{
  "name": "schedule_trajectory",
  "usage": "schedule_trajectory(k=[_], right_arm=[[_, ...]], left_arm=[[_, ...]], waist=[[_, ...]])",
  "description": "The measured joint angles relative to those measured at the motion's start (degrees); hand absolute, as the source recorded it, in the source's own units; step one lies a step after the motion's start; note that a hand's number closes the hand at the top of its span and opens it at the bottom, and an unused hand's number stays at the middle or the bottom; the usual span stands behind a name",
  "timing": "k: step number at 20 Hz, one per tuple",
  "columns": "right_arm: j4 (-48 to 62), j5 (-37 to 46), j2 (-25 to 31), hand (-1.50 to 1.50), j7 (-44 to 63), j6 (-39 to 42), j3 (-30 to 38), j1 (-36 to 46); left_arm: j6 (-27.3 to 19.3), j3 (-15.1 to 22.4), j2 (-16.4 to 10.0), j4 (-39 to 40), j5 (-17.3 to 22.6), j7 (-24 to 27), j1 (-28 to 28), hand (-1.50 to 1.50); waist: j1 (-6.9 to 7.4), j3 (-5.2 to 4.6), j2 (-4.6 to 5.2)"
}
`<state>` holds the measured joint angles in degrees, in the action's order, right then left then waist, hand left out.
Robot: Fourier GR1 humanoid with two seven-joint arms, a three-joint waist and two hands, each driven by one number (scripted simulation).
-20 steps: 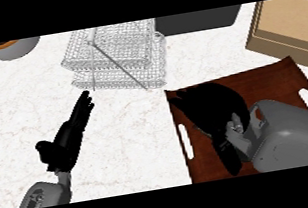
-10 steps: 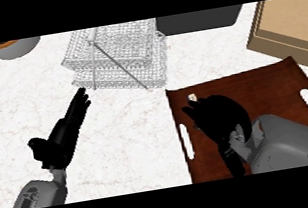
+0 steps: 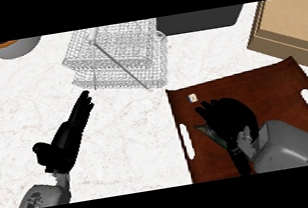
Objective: Pick the eggplant from the tray and place it in the tiered basket
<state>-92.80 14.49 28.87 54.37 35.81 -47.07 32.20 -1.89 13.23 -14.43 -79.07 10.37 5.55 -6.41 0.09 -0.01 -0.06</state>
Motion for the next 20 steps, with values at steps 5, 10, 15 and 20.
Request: schedule_trajectory(k=[5,10,15,20], right_arm=[[0.7,4.5,-1.6,-1.5,-2.6,1.8,2.5,-3.4],[2.1,9.9,-2.2,-1.5,-6.4,4.0,5.1,-6.5],[2.8,13.9,-5.9,1.5,-9.5,1.9,7.2,-8.3],[5.5,19.2,-7.4,1.5,-16.0,-1.8,8.4,-8.5]], left_arm=[[0.9,-1.1,1.6,2.9,-1.7,2.4,-0.3,0.0],[2.0,-2.0,2.4,2.9,-2.8,3.0,0.8,0.0],[2.2,-3.0,3.3,3.7,-3.6,2.3,-0.7,0.0],[2.8,-3.3,4.0,2.7,-4.2,2.0,0.2,0.0]], waist=[[-0.07,0.0,0.04],[-0.02,0.0,0.05],[-0.08,-0.12,-0.08],[-0.04,-0.26,-0.21]])
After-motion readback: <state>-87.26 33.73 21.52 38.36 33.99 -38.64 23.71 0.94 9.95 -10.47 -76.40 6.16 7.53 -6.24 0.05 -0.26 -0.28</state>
